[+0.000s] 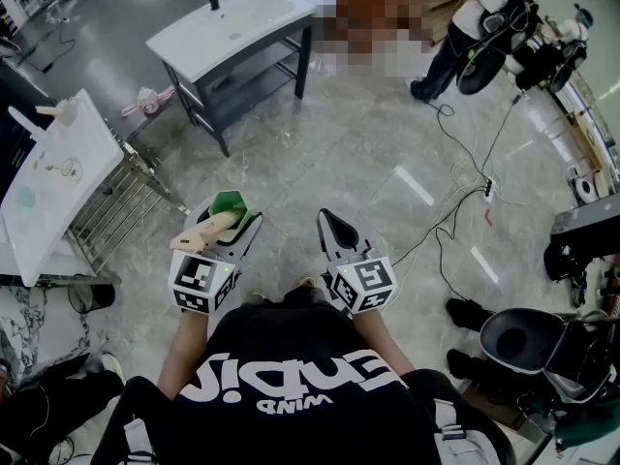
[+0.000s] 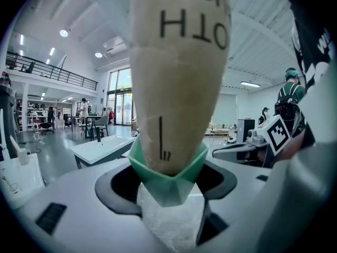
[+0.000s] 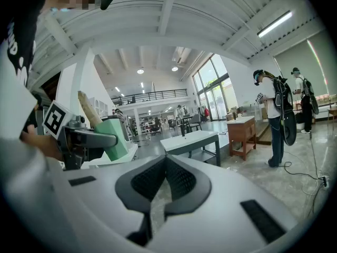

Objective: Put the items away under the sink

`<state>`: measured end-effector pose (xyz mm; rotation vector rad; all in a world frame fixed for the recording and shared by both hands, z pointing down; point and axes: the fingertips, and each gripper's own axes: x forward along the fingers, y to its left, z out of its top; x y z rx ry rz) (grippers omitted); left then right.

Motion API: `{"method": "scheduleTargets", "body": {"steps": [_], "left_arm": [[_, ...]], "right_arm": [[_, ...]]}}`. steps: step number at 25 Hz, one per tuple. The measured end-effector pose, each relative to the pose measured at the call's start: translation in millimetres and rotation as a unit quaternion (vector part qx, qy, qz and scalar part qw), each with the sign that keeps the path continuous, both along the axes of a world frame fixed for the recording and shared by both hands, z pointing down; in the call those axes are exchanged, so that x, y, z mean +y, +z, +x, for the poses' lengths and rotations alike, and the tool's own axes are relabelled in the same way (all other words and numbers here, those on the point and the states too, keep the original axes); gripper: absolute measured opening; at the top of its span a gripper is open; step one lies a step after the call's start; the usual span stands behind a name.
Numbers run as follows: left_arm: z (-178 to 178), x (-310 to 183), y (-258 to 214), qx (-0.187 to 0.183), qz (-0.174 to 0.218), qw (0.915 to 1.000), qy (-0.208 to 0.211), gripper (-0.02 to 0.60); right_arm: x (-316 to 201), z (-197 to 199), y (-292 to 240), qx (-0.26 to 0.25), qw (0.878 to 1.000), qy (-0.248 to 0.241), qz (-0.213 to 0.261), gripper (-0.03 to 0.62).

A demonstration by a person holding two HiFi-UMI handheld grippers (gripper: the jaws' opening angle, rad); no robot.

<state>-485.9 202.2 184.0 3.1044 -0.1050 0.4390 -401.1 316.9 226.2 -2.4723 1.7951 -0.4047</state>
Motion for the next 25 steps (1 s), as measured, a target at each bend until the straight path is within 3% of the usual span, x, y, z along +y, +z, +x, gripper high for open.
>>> {"method": "scheduleTargets", "body": {"steps": [13,25], "left_arm": [[-5,-5,10,-0.002,-0.014,0.9999,0.009,0.316],[-16,-14,22,-0.003,-0.005,0.9987,0.050,0.316]], "right_arm": [[-8,-8,5,0.001,1.000,0.005,-0.001,0.018],[-16,-25,5,0.011,0.999,0.030,-0.002,0.018]]}}
